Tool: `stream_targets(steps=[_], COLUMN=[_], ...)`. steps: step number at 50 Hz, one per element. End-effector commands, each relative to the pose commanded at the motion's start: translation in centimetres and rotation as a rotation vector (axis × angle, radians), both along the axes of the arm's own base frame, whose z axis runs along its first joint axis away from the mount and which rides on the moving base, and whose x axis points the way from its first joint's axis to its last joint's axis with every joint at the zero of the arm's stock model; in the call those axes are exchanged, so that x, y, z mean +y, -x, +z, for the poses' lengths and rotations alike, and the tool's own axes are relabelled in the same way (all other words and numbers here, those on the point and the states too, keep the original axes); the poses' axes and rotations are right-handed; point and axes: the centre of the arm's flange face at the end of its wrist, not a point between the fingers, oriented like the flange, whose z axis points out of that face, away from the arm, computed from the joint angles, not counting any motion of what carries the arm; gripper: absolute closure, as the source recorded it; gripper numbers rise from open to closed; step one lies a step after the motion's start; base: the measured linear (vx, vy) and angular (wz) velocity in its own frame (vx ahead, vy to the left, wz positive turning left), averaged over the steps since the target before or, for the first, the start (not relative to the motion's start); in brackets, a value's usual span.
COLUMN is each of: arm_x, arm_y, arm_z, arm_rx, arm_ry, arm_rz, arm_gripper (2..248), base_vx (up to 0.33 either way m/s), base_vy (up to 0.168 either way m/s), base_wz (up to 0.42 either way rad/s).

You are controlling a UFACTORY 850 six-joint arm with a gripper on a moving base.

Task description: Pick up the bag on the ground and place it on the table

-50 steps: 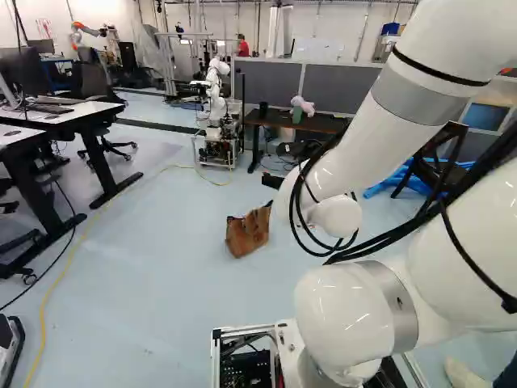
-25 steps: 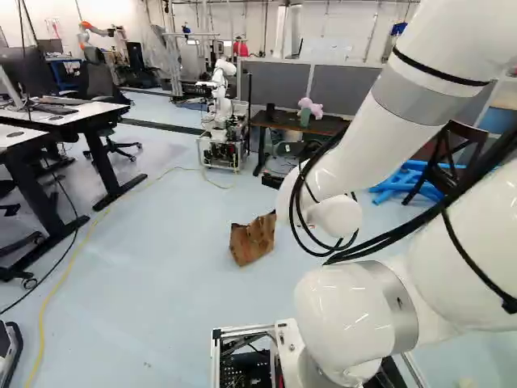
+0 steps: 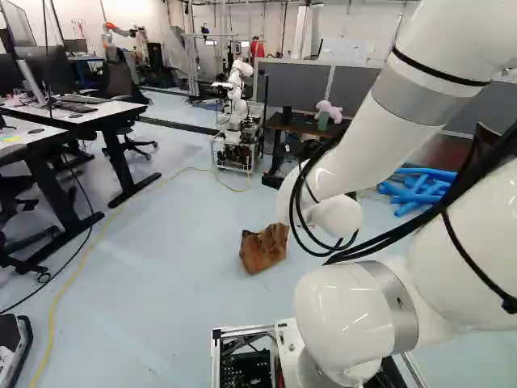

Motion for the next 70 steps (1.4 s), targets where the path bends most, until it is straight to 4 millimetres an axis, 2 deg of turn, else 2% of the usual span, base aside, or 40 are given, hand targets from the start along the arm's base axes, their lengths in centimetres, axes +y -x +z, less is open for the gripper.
stream_targets(steps=[48, 70], arm_x=[0.0, 0.0], arm_y=[0.0, -2.7], arm_z=[0.0, 0.0], arm_rx=[0.0, 0.051], arm_ry=[0.0, 0.0], arm_rz=[0.0, 0.0], arm_gripper=[3, 3], base_vx=[0.144, 0.022], base_vy=[0.005, 0.0], base_wz=[0.011, 0.0])
